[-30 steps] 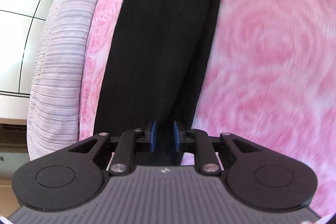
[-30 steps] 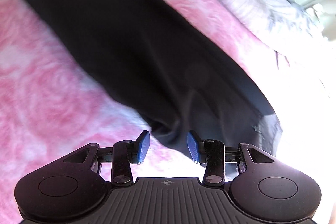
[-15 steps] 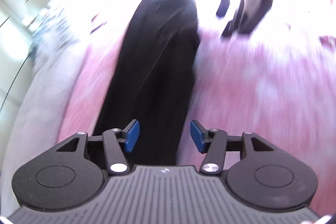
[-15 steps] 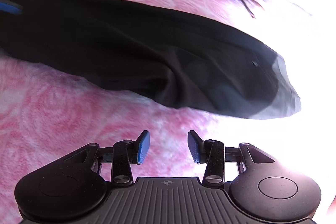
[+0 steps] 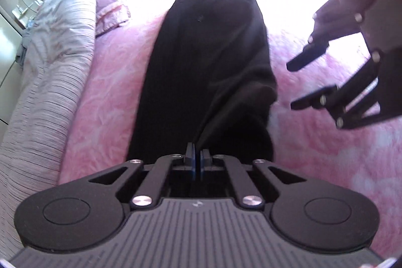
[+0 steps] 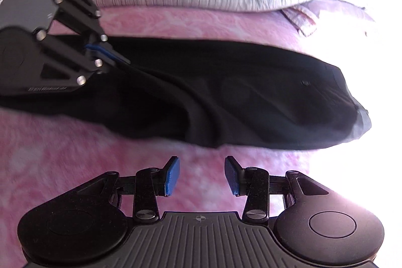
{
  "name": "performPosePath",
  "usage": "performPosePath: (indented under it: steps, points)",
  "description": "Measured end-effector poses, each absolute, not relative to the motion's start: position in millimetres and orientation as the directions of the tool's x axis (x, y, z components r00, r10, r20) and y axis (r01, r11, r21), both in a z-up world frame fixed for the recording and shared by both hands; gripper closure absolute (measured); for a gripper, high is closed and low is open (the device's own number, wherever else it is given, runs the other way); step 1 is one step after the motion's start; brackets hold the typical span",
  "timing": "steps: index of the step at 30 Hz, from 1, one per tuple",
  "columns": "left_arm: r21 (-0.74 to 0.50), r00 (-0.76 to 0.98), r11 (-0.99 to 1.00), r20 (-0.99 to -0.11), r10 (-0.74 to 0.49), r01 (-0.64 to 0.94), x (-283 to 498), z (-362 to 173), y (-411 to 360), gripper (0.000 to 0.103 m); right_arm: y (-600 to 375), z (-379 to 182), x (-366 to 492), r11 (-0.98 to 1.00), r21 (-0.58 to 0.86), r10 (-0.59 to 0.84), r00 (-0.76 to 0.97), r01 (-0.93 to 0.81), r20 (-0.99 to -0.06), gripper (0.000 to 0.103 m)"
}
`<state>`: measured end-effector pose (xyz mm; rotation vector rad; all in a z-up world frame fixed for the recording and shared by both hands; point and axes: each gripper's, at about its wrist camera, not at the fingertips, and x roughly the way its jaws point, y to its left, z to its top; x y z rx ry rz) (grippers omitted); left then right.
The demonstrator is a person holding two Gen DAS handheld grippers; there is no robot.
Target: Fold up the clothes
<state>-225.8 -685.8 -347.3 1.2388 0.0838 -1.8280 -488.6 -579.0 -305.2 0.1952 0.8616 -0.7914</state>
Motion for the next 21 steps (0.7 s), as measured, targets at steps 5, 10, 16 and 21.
performPosePath:
  steps: [5,10,16,21]
  points:
    - [0.404,-0.094,-0.561,-0.746,-0.659,0.722,-223.4,-326.4,-697.6,0.1,-580.6,-312.0,-455.4,0.639,-0.239,-0.658,0.359,0.731,-0.662,0.06]
    - [0.394,-0.111,-0.558,-0.737,-0.666,0.731,-221.4,-332.5,-696.2,0.1,-588.7,-329.4,-429.8,0.556,-0.327,-0.746,0.285,0.764,-0.601,0.048]
    - [0.381,-0.134,-0.557,-0.726,-0.674,0.738,-216.9,-334.1,-698.8,0.1,-598.2,-339.9,-413.7,0.518,-0.377,-0.786,0.253,0.768,-0.565,0.036]
    - [0.376,-0.141,-0.553,-0.72,-0.679,0.744,-215.2,-334.8,-697.5,0.1,-606.2,-344.9,-402.5,0.546,-0.425,-0.789,0.275,0.722,-0.549,0.031]
